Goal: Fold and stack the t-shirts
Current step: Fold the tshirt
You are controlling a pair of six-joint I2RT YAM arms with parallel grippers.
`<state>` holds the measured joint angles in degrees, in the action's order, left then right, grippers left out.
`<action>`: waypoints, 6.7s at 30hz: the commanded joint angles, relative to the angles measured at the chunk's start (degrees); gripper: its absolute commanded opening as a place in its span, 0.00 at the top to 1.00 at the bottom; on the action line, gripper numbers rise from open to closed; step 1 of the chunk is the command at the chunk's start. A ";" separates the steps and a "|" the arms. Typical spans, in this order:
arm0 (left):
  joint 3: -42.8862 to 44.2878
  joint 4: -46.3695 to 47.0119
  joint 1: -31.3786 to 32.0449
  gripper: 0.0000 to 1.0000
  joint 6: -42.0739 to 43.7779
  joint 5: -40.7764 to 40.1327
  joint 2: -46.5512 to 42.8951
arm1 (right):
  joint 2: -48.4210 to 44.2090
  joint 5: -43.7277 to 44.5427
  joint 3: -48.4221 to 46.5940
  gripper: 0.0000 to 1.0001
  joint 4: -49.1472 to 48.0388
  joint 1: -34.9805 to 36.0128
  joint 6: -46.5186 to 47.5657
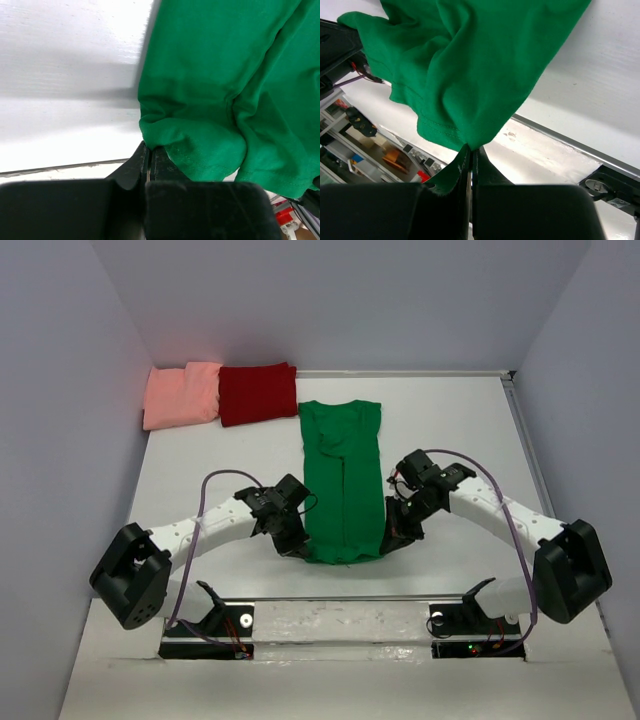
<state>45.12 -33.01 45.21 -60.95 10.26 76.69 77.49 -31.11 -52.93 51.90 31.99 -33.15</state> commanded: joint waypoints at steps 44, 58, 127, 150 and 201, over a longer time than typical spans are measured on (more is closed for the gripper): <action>22.28 -9.61 -13.30 1.00 18.05 -2.88 12.25 | 13.82 4.22 -21.16 1.00 5.49 -6.40 10.12; 31.69 -12.34 -15.41 1.00 21.66 -3.67 19.02 | 19.36 3.52 -28.46 1.00 7.34 -10.54 13.19; 51.12 -15.68 -19.63 1.00 28.69 -5.78 36.78 | 37.82 3.08 -45.16 1.00 4.18 -17.93 16.10; 55.77 -13.31 -18.76 1.00 30.01 -6.13 42.58 | 41.07 3.87 -42.43 1.00 -1.71 -18.45 15.66; 34.01 5.46 -18.05 1.00 20.63 2.80 16.59 | 24.82 -9.40 -24.95 1.00 -15.68 -18.45 10.30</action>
<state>87.53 -37.19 26.68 -35.99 4.36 99.35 106.00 -36.67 -80.49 40.14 13.87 -21.06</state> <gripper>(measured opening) 0.011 0.011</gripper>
